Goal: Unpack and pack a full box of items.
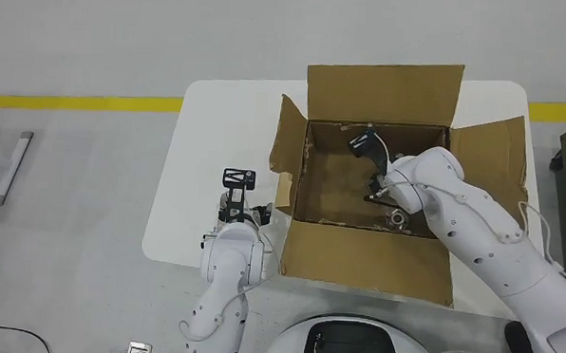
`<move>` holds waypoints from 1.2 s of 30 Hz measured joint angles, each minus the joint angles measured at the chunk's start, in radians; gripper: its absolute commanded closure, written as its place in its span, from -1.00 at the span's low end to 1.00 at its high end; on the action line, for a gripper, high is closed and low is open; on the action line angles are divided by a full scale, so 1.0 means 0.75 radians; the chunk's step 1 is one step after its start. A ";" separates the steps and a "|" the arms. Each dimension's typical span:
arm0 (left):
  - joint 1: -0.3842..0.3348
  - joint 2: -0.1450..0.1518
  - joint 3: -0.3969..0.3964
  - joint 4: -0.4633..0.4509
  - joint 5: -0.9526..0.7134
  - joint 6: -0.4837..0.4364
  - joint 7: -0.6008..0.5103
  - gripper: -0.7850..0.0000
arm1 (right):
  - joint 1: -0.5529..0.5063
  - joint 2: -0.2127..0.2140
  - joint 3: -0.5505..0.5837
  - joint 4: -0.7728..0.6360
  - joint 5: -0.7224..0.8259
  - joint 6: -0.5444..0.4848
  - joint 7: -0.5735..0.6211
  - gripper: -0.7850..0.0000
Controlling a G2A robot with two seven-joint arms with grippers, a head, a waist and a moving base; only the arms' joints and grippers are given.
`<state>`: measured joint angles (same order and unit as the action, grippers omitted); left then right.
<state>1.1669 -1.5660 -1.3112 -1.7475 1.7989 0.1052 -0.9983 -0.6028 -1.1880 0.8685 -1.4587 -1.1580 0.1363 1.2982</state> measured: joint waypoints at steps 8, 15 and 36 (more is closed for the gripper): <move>0.000 0.000 0.000 0.000 0.000 0.000 0.000 -1.00 | 0.001 -0.014 0.011 0.041 -0.009 0.010 0.010 -1.00; 0.000 0.000 0.000 0.000 0.000 0.000 0.000 -1.00 | 0.000 -0.027 0.033 0.082 0.045 -0.011 0.007 -1.00; 0.000 0.000 0.000 0.000 0.000 0.000 0.000 -1.00 | 0.019 -0.058 0.068 0.139 0.203 -0.110 0.013 0.00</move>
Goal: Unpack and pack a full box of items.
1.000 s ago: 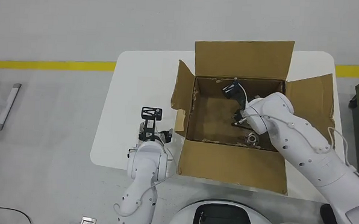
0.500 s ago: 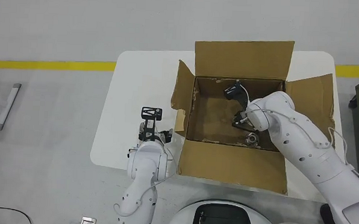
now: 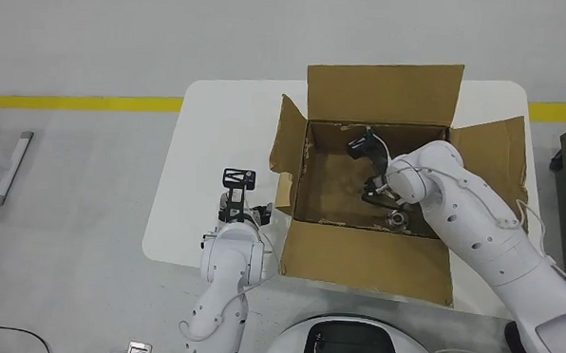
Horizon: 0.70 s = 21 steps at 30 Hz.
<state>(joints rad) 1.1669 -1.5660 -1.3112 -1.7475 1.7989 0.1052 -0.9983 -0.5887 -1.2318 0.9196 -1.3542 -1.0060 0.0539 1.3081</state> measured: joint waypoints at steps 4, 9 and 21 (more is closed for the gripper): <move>0.000 0.000 0.000 0.000 0.000 0.000 0.000 -1.00 | -0.007 0.000 0.013 -0.043 0.029 -0.028 0.002 -0.09; 0.000 0.000 0.000 0.000 0.000 0.000 0.000 -1.00 | -0.013 -0.001 0.001 -0.083 -0.017 -0.039 0.008 -0.78; 0.000 0.000 0.000 0.000 0.000 0.000 0.000 -1.00 | -0.012 -0.007 -0.036 -0.062 -0.239 -0.010 0.062 -0.53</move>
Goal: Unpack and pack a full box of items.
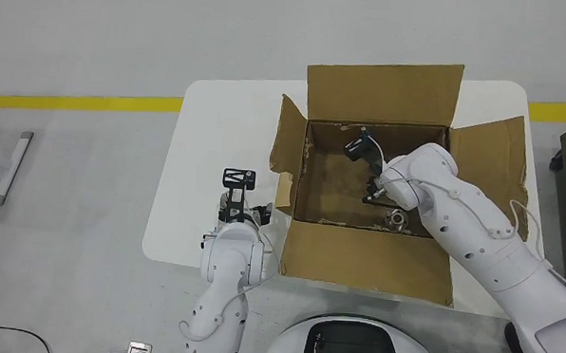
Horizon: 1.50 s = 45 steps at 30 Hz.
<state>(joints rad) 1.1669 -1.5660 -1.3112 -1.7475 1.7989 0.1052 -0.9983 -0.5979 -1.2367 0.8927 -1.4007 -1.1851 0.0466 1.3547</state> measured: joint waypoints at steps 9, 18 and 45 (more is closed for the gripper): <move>0.000 0.000 0.000 0.000 0.000 0.000 0.000 -1.00 | 0.014 -0.024 -0.030 0.086 -0.002 -0.012 -0.022 0.06; 0.000 0.000 0.000 0.000 0.000 0.000 0.000 -1.00 | 0.016 -0.035 -0.018 0.119 0.002 -0.034 -0.024 0.44; 0.000 0.000 0.000 0.000 0.000 0.000 0.000 -1.00 | -0.049 -0.042 0.071 -0.014 -0.022 -0.020 -0.022 1.00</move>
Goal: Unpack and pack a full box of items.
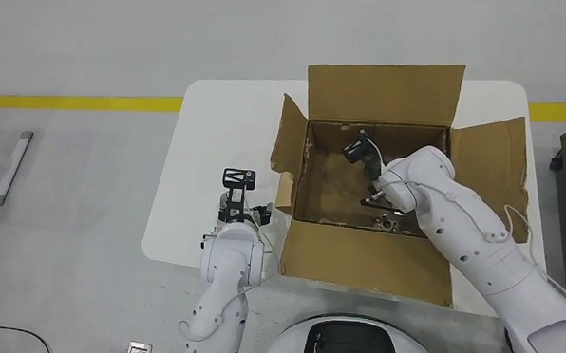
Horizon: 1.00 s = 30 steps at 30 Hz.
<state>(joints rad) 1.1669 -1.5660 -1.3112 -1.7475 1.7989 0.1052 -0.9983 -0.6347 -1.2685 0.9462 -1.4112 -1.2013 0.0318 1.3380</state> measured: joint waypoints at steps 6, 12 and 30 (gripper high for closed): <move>0.000 0.000 0.000 0.000 0.000 0.000 0.000 -1.00 | -0.027 0.007 0.078 -0.093 0.034 0.025 -0.049 1.00; 0.000 0.000 0.000 0.000 0.000 0.000 0.000 -1.00 | -0.120 0.028 0.218 -0.297 0.087 0.045 -0.140 1.00; 0.000 0.000 0.000 0.000 0.000 0.000 0.000 -1.00 | -0.525 0.070 0.772 -0.606 0.911 -0.103 -0.591 1.00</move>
<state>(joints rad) 1.1669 -1.5660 -1.3112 -1.7475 1.7989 0.1052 -0.9983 -1.0285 -1.2159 1.5248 -1.8658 -0.5184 -0.0452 0.8944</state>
